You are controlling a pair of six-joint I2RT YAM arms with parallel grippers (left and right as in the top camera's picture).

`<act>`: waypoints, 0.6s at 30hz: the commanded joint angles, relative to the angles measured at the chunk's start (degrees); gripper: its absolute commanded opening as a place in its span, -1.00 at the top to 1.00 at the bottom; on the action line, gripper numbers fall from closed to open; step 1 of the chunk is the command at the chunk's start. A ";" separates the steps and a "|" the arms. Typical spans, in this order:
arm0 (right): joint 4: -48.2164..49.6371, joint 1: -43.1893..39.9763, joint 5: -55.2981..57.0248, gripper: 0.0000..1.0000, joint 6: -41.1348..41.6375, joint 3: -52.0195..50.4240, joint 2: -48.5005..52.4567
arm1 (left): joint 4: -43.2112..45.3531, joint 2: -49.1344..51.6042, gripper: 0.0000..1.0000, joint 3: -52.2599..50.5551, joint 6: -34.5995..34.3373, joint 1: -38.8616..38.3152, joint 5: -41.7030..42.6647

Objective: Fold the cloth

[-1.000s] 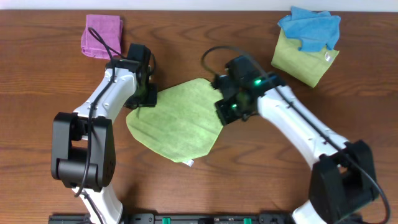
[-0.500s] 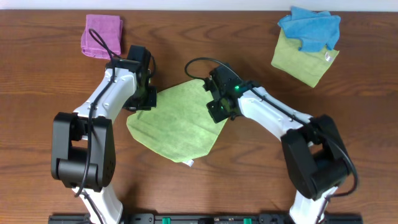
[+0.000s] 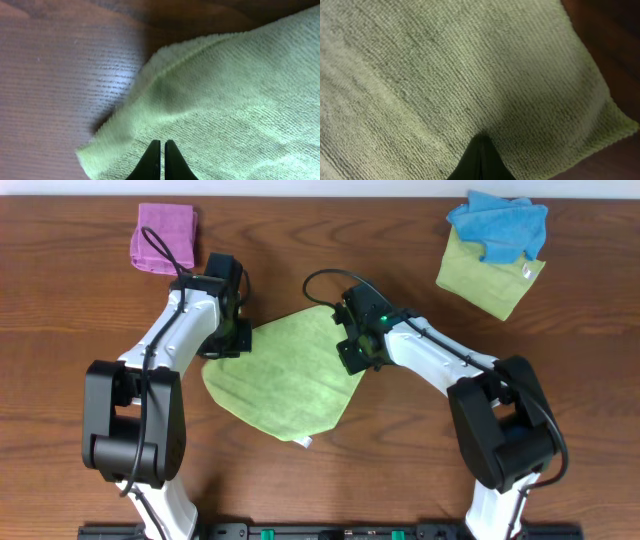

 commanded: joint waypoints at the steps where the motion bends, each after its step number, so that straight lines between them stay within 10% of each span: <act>1: 1.03 -1.44 1.22 0.97 0.79 -0.15 2.23 | -1.05 0.61 0.88 -0.13 -2.01 0.17 0.11; 18: 10.80 -9.49 1.20 0.97 0.76 0.00 3.93 | 2.49 0.63 0.88 -10.32 -9.22 -4.81 7.80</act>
